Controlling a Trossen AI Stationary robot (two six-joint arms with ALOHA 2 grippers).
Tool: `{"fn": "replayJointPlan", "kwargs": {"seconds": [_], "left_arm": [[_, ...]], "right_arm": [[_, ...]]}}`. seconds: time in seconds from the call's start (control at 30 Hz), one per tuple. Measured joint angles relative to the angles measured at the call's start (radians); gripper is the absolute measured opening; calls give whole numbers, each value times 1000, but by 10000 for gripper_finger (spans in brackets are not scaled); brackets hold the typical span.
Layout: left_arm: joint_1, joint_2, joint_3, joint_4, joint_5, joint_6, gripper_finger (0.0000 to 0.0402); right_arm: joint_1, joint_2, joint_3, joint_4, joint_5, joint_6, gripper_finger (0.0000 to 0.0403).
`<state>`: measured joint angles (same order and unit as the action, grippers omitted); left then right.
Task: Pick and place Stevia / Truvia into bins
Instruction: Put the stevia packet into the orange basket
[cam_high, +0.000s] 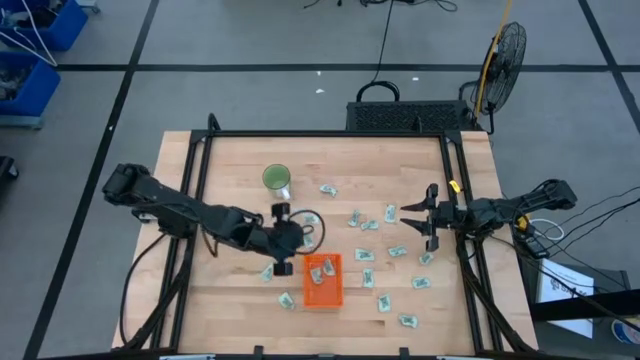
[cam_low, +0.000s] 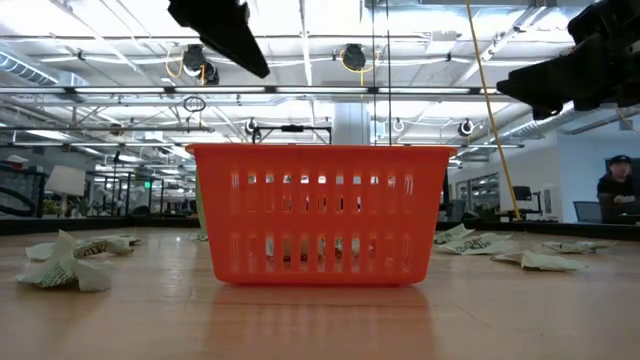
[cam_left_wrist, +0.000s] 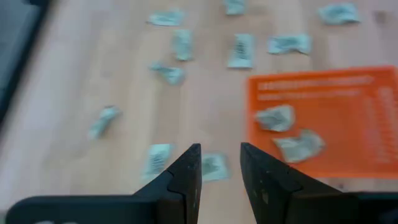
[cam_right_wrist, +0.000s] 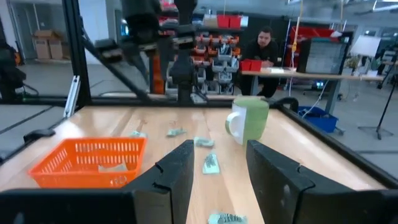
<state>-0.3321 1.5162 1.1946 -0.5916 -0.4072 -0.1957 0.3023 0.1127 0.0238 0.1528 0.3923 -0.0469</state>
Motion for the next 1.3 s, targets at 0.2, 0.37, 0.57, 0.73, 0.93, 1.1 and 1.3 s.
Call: {"fn": "replayJointPlan", "kwargs": {"seconds": [0.2, 0.37, 0.57, 0.73, 0.93, 1.1, 1.3], "left_arm": [[6, -13, -1, -20, -70, -8, 118], [17, -9, 0, -5, -95, 84, 118], [47, -10, 0, 9, -253, 110, 118], [79, -10, 0, 12, -282, 124, 118], [98, -10, 0, 19, -275, 120, 118], [98, -10, 0, 19, -275, 123, 118], [98, -10, 0, 19, -274, 123, 118]], "right_arm": [[0, 0, 0, 83, 0, -26, 141], [0, 33, 62, 25, -33, -256, 141], [0, 205, 289, 18, -68, -334, 141], [1, 444, 464, -263, -189, -115, 141], [2, 748, 560, -732, -335, 173, 141], [25, 868, 579, -772, -551, 374, 141], [99, 901, 582, -970, -541, 539, 141]]}}
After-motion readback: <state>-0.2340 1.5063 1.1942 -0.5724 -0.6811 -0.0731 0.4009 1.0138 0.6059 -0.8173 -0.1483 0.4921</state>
